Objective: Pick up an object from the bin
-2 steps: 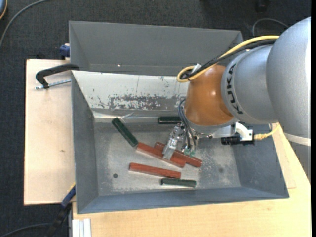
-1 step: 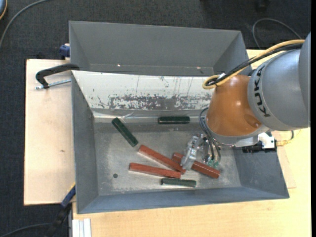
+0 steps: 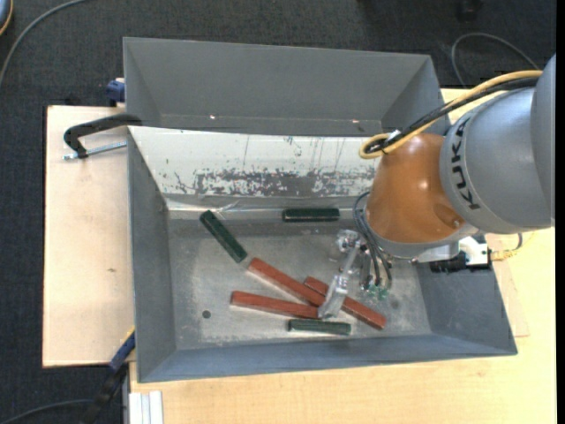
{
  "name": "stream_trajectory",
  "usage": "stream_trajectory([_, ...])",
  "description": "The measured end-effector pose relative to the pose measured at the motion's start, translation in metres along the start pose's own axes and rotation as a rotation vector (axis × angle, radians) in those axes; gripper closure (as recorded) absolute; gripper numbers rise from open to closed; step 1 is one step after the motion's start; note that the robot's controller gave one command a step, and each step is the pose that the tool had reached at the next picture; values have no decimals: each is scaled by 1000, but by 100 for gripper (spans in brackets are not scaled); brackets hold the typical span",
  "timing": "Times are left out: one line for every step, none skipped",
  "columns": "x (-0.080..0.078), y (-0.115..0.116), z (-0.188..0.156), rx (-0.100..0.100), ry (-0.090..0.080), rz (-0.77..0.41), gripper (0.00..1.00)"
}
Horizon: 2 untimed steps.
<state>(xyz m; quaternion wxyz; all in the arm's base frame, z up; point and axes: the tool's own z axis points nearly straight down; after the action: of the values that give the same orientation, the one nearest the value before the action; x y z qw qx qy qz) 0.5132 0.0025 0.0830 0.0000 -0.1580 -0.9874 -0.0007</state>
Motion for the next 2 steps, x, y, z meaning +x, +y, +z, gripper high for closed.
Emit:
stream_trajectory([24,27,13,0,2,32,0])
stream_trajectory([21,26,10,-2,-3,34,100])
